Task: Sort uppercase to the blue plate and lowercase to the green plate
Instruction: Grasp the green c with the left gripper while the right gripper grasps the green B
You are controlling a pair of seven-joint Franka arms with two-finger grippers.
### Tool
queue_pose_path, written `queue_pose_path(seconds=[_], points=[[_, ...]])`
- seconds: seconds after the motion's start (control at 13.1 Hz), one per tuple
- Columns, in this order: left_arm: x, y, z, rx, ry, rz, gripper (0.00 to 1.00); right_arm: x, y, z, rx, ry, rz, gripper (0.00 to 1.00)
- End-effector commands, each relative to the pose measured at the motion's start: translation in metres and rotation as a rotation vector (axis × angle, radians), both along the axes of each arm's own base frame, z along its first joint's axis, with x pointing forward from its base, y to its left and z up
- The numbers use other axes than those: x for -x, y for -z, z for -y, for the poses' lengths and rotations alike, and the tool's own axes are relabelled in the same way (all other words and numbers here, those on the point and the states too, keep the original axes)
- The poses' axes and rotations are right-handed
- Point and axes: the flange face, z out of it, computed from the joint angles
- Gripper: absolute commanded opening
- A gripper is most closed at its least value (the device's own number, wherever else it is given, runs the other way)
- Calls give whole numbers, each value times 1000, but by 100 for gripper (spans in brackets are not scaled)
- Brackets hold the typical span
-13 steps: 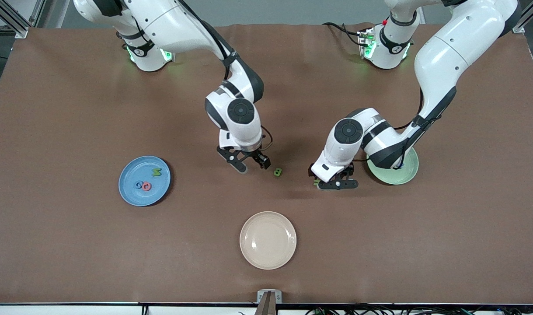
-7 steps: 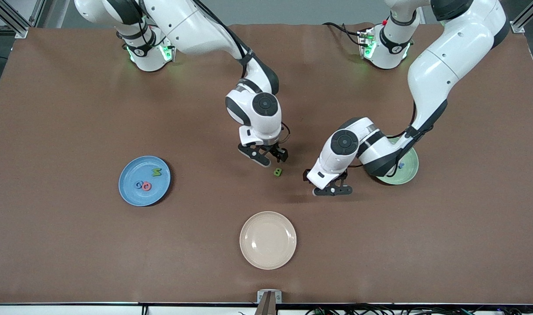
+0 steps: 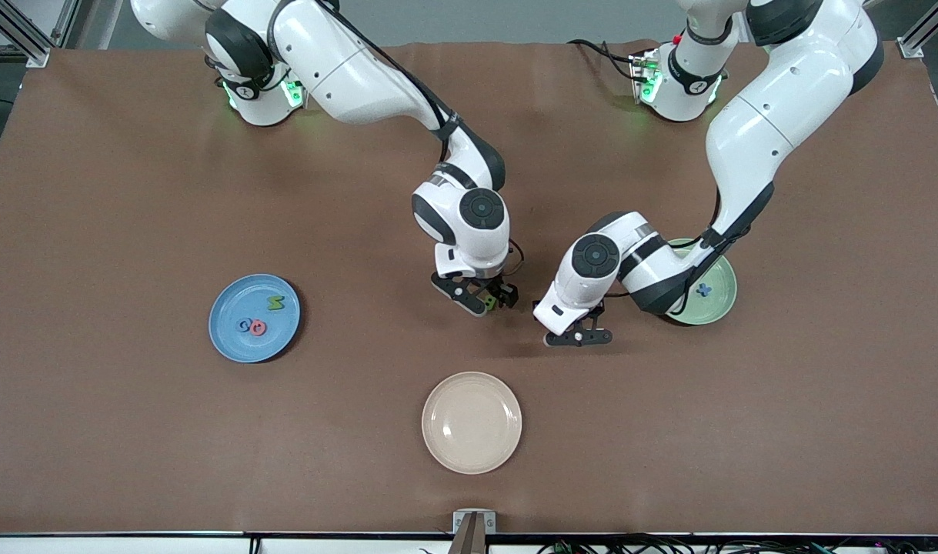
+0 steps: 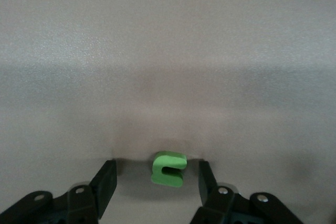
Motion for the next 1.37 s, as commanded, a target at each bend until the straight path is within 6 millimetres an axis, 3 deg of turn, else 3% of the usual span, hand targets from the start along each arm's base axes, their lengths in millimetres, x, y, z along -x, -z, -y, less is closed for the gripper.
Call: queue_pose_path(seconds=[0.0,0.23,0.46,0.53,0.76,0.84,1.07,1.3], points=[[-6,1,5,-1,-8,-1,59,-1,5,-7,0,19,9,100],[-6,2,5,1,-11,-4,49,1,15,-11,-25,49,35,95],[-6,4,5,0,-18,-6,34,1,25,-8,-1,34,43,78],[-8,2,5,1,-23,-3,29,3,27,-9,2,31,42,68],[-9,-1,4,2,-28,1,20,4,26,-8,7,50,33,9],[-10,-4,3,1,-29,6,17,1,26,-5,9,55,32,0],[-13,-11,-7,-9,-40,9,12,-14,20,12,33,70,17,0],[-7,-35,-28,-28,-43,-17,8,-38,-18,57,150,-29,-90,0]])
